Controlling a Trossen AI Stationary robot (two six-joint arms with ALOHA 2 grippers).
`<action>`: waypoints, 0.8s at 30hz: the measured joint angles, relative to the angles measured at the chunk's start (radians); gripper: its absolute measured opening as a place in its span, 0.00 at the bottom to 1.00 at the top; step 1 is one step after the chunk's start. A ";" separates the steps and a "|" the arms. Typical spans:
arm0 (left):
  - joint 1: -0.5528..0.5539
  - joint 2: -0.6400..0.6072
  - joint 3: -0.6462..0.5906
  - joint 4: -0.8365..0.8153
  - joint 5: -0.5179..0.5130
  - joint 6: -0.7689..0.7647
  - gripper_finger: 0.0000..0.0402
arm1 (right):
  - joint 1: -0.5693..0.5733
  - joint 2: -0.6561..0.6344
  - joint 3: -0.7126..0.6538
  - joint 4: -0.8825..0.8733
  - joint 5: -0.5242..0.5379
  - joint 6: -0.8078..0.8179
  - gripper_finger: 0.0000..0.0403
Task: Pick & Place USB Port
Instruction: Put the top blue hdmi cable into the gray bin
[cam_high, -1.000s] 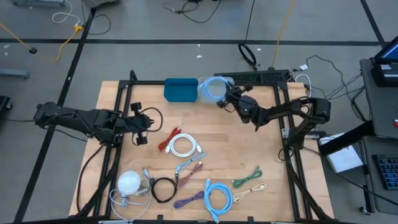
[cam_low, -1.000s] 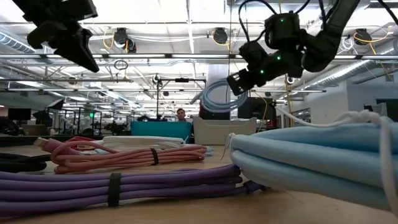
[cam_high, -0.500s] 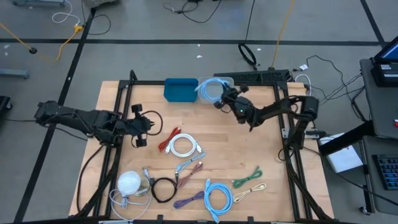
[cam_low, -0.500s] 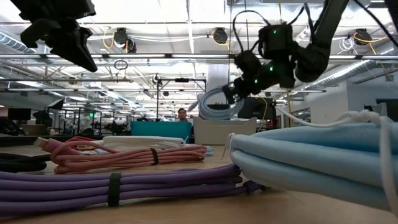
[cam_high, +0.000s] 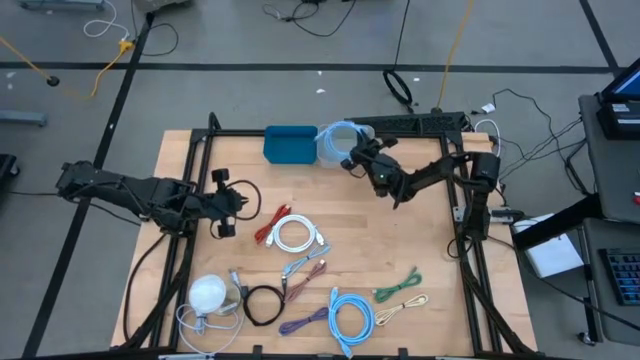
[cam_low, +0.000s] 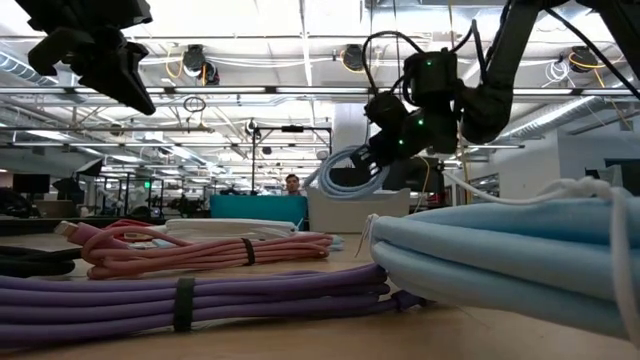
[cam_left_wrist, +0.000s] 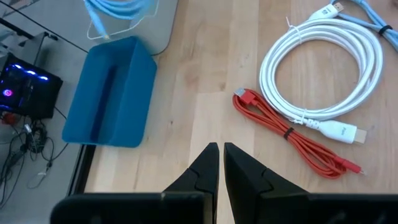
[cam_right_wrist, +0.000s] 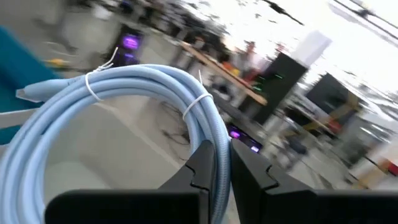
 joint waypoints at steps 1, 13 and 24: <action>0.000 0.000 0.000 0.001 -0.001 0.000 0.08 | -0.003 0.000 0.000 0.008 0.004 0.000 0.06; 0.000 0.000 0.000 0.000 -0.002 -0.003 0.08 | -0.013 0.000 -0.001 -0.083 0.078 0.062 0.06; 0.000 0.000 0.000 0.000 -0.002 -0.003 0.08 | -0.015 0.000 -0.001 -0.131 0.031 0.095 0.05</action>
